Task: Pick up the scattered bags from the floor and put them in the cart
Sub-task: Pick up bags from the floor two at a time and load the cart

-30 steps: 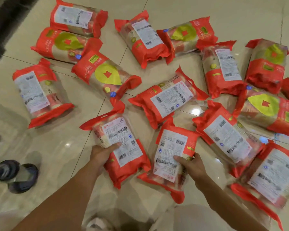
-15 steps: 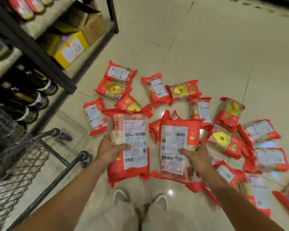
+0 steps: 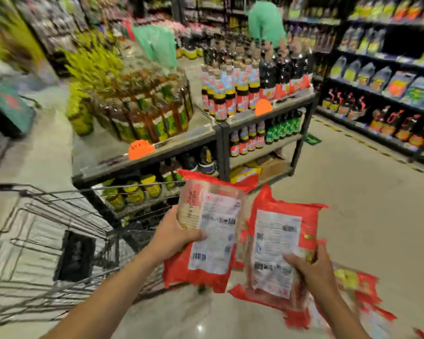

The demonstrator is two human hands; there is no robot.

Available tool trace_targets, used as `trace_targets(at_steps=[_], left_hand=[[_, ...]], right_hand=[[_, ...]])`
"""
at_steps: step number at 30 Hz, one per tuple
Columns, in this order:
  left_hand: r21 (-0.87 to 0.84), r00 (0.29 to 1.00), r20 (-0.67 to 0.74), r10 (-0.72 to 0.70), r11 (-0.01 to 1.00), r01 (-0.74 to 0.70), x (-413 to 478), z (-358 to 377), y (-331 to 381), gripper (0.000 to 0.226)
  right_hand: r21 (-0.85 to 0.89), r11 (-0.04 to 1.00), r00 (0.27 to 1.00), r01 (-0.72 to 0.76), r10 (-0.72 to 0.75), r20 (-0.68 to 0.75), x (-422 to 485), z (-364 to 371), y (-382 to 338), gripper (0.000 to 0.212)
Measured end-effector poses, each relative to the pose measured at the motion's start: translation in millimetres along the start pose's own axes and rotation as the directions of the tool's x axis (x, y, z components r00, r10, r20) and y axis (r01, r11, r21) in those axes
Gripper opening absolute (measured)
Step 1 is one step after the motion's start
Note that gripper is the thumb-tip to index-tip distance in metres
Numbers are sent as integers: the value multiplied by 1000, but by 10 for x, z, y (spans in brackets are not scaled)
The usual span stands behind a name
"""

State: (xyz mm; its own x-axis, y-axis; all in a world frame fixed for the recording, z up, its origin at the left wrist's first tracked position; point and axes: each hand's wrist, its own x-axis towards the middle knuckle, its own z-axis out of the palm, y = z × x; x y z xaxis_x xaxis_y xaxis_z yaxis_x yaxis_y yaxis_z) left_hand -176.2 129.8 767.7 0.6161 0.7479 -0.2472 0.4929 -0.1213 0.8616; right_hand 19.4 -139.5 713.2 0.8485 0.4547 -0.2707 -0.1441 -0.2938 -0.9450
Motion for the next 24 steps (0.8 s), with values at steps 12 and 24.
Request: trace_targets(at_steps=[12,24], left_hand=[[-241,850,-458,-260,957,163,-747,-2445,-1139,94],[-414,821,-295,-489,840,351,1133,-3479,-2943,69]], right_hand=[[-38,989,851,142,-102,514,113,2812,-1029,71],[-243,968,857,-62,177,484,948,5253,-447,68]])
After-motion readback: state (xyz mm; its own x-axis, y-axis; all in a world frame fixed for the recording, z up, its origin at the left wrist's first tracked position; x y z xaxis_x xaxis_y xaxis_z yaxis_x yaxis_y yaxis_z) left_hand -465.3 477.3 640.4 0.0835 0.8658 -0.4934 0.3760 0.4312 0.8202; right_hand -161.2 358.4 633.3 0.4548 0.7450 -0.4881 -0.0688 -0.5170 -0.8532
